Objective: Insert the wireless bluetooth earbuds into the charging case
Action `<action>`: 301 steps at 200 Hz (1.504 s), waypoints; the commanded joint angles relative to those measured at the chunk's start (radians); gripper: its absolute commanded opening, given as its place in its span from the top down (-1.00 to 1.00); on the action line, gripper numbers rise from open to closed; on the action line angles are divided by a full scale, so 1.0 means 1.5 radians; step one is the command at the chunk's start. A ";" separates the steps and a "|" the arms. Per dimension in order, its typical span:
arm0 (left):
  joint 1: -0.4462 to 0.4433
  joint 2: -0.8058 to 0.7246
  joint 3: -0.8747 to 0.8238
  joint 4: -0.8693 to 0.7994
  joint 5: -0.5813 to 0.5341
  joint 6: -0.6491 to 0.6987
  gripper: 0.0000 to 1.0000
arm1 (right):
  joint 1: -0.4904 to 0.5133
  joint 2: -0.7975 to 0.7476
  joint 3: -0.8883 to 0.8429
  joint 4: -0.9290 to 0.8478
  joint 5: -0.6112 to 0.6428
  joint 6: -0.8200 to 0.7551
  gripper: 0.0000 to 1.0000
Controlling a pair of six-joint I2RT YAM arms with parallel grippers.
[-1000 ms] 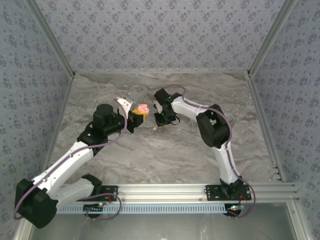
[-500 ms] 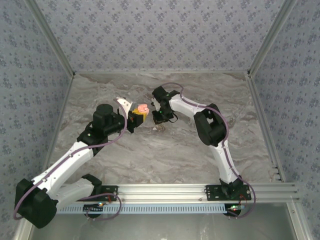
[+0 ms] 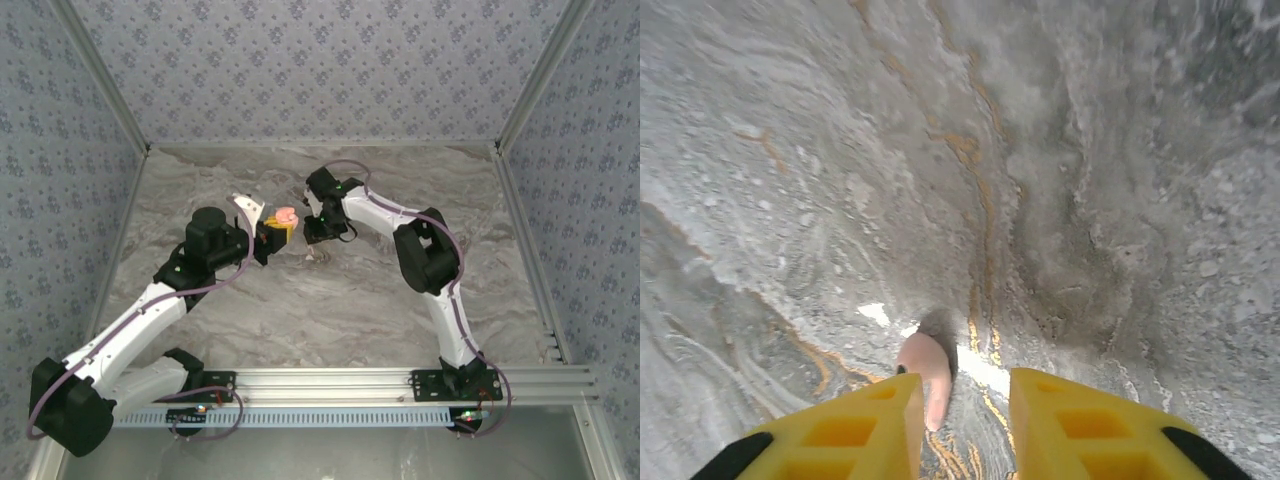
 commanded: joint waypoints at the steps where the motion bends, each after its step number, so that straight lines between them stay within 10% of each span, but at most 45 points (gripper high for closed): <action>1: 0.005 -0.008 0.023 0.004 0.001 0.013 0.81 | -0.003 -0.021 0.008 -0.003 -0.029 0.025 0.29; 301: 0.004 -0.009 0.016 0.004 0.000 0.015 0.81 | 0.054 0.114 0.154 -0.141 0.096 0.083 0.33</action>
